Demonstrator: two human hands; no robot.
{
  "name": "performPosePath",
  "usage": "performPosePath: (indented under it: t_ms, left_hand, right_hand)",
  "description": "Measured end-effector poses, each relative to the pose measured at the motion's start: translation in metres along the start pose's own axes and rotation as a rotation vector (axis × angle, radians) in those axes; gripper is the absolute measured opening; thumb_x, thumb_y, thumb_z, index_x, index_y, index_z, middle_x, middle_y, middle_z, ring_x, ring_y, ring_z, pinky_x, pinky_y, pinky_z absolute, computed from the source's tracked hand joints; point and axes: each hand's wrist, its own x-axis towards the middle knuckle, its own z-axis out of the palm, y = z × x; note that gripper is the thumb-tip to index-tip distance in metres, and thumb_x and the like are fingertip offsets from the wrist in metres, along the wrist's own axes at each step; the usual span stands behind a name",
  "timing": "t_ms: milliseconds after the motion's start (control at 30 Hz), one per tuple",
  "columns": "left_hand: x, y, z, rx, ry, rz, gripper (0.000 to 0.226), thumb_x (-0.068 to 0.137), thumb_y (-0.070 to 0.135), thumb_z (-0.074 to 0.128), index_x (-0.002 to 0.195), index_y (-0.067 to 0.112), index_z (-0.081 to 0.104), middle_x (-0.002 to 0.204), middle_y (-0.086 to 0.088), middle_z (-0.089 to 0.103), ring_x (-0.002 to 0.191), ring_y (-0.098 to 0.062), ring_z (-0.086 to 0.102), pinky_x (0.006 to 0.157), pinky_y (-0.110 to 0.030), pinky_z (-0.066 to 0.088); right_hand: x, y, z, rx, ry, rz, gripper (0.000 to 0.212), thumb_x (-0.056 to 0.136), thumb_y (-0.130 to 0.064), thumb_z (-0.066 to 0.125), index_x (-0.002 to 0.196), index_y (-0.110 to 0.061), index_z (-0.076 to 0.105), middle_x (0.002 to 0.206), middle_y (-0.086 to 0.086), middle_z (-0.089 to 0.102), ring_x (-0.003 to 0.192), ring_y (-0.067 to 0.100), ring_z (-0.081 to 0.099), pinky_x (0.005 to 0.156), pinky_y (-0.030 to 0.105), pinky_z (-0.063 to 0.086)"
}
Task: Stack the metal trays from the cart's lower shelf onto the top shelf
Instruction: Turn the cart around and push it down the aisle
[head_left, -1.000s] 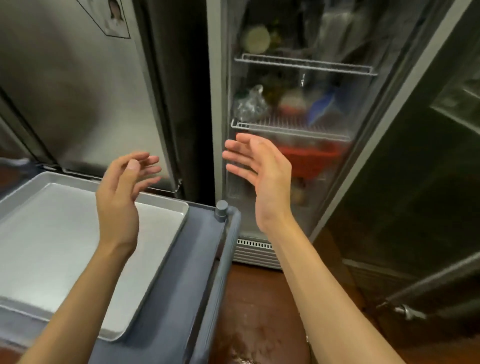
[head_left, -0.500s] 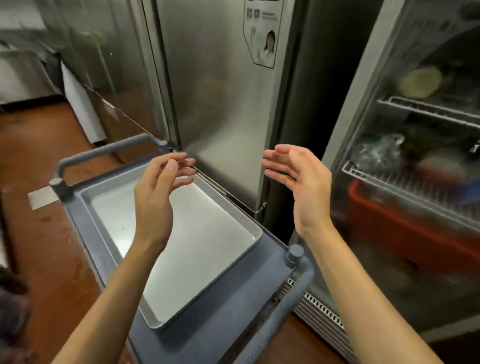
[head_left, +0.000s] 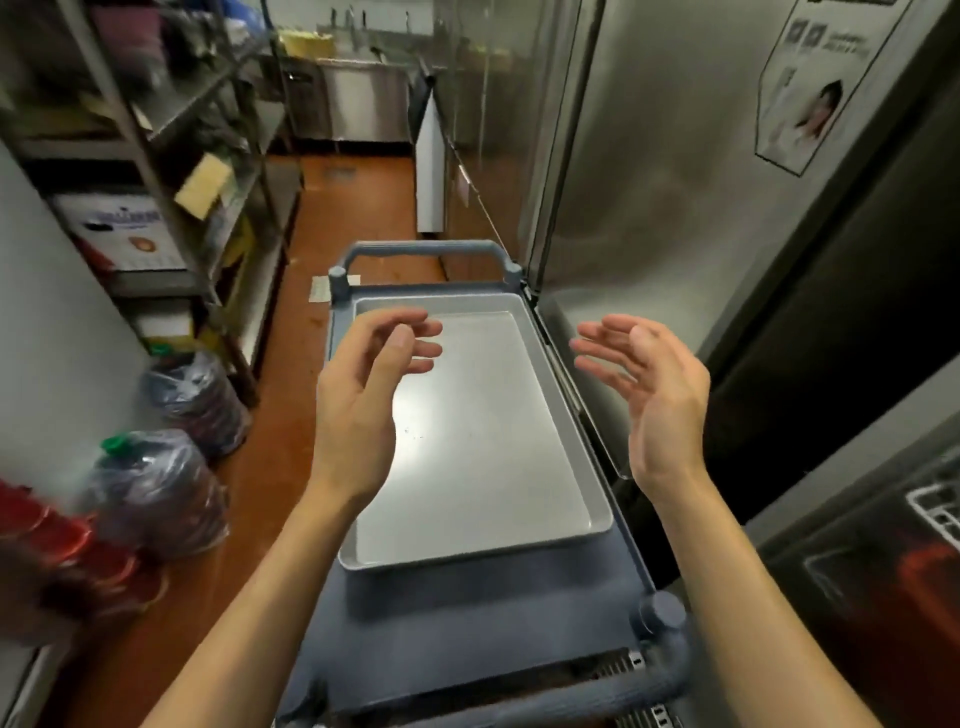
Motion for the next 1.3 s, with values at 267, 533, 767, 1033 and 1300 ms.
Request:
performPosePath:
  t_ms: [267, 533, 767, 1033, 1300]
  left_hand:
    - [-0.085, -0.043, 0.027, 0.106, 0.156, -0.194, 0.022, 0.095, 0.034, 0.051, 0.106, 0.023, 0.067, 0.104, -0.004, 0.073, 0.093, -0.025, 0.070, 0.082, -0.037, 0.057]
    - [-0.187, -0.119, 0.024, 0.437, 0.021, -0.453, 0.017, 0.087, 0.053, 0.055, 0.096, 0.041, 0.063, 0.093, 0.008, 0.072, 0.088, -0.008, 0.066, 0.077, -0.026, 0.049]
    - [-0.252, -0.146, 0.007, 1.183, -0.397, -0.370, 0.033, 0.093, 0.049, 0.049, 0.073, 0.023, 0.058, 0.078, -0.001, 0.070, 0.078, -0.025, 0.066, 0.061, -0.035, 0.046]
    - [-0.256, -0.137, -0.004, 1.417, -0.357, -0.482, 0.045, 0.093, 0.044, 0.048, 0.059, 0.014, 0.051, 0.063, -0.012, 0.070, 0.063, -0.035, 0.068, 0.051, -0.033, 0.039]
    - [-0.239, -0.148, -0.004, 1.423, -0.357, -0.467, 0.037, 0.079, 0.037, 0.051, 0.050, 0.014, 0.046, 0.047, -0.009, 0.063, 0.041, -0.032, 0.061, 0.039, -0.027, 0.038]
  right_hand:
    - [-0.007, 0.034, -0.057, -0.017, -0.217, 0.131, 0.028, 0.091, -0.021, 0.050, 0.102, -0.001, 0.067, 0.100, 0.021, 0.071, 0.092, 0.035, 0.070, 0.080, 0.041, 0.057]
    - [-0.096, 0.118, -0.098, -0.370, -0.386, 0.395, 0.010, 0.093, -0.015, 0.060, 0.091, -0.014, 0.070, 0.089, 0.008, 0.074, 0.084, 0.026, 0.070, 0.081, 0.050, 0.056]
    - [-0.175, 0.156, -0.131, -1.310, -0.707, 0.162, 0.030, 0.089, -0.047, 0.049, 0.080, -0.024, 0.066, 0.078, 0.002, 0.073, 0.075, 0.027, 0.067, 0.062, 0.035, 0.046]
    - [-0.190, 0.159, -0.124, -1.483, -0.688, -0.126, 0.031, 0.082, -0.030, 0.054, 0.053, -0.017, 0.054, 0.048, 0.003, 0.062, 0.039, 0.027, 0.058, 0.043, 0.026, 0.026]
    - [-0.176, 0.175, -0.119, -1.499, -0.606, -0.176, 0.034, 0.081, -0.034, 0.046, 0.051, -0.018, 0.048, 0.046, 0.000, 0.058, 0.039, 0.024, 0.056, 0.040, 0.025, 0.030]
